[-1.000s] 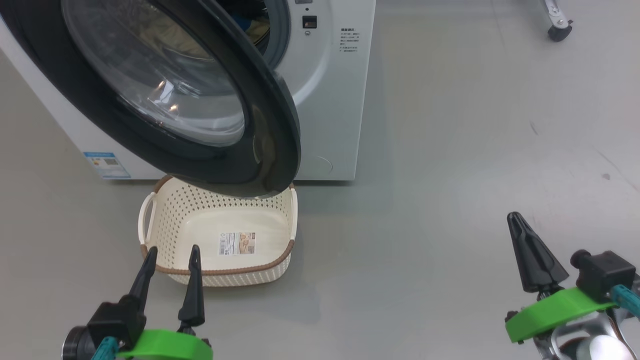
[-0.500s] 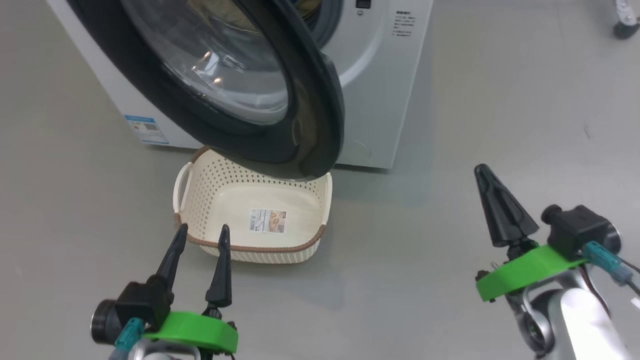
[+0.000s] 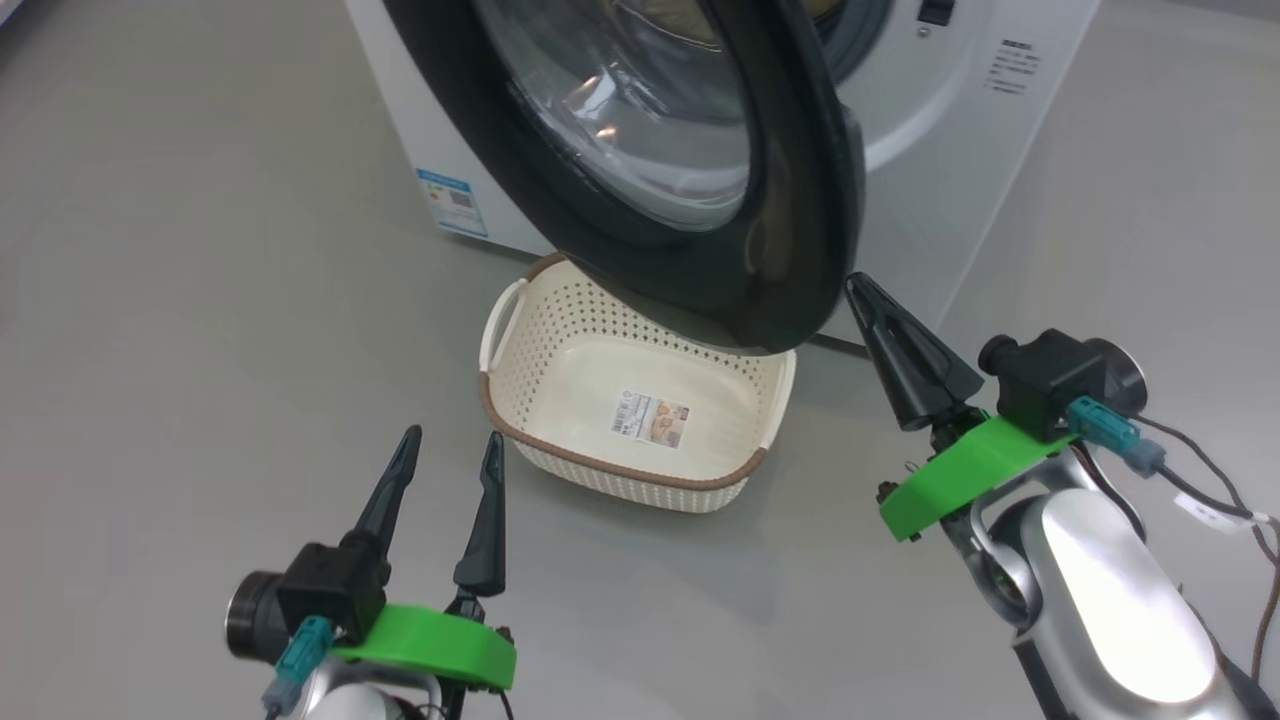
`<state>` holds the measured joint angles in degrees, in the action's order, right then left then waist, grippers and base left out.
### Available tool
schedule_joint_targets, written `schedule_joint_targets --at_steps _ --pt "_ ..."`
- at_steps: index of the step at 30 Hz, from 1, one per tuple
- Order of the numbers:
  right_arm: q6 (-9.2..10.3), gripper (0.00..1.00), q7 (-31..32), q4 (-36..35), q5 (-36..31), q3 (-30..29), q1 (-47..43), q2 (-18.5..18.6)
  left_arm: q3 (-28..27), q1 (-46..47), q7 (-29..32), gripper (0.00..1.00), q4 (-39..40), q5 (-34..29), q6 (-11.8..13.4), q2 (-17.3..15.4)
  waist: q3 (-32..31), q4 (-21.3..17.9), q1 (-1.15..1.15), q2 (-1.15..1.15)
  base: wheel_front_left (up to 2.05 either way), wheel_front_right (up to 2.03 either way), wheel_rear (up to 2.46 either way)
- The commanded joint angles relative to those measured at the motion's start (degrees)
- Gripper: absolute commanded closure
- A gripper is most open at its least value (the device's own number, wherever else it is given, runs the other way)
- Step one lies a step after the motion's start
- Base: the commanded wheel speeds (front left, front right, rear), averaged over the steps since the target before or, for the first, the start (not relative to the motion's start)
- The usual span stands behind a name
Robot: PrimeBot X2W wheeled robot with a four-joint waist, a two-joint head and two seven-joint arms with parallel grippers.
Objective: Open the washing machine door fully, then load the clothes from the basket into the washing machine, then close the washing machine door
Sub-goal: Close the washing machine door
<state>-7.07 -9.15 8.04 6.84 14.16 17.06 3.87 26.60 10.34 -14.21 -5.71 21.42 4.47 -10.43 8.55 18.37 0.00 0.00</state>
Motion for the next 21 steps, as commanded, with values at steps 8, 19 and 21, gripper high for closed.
schedule_joint_targets --at_steps 8,19,21 --pt "-0.42 1.00 -1.87 5.42 0.69 1.56 8.55 0.51 -2.27 3.30 -0.78 0.00 1.58 -1.80 -1.63 1.17 0.83 6.32 0.00 0.00 0.00 0.00 0.00" --pt "-0.42 1.00 -3.64 14.97 0.96 0.12 16.18 1.26 -3.28 3.46 -0.78 0.00 1.77 -3.76 -3.28 3.77 2.08 7.52 0.00 0.00 0.00 0.00 0.00" --pt "-0.42 1.00 -3.93 16.19 0.97 -0.21 17.15 1.51 -3.54 3.53 -0.78 0.00 1.73 -4.14 -3.58 4.06 2.33 7.47 0.00 0.00 0.00 0.00 0.00"
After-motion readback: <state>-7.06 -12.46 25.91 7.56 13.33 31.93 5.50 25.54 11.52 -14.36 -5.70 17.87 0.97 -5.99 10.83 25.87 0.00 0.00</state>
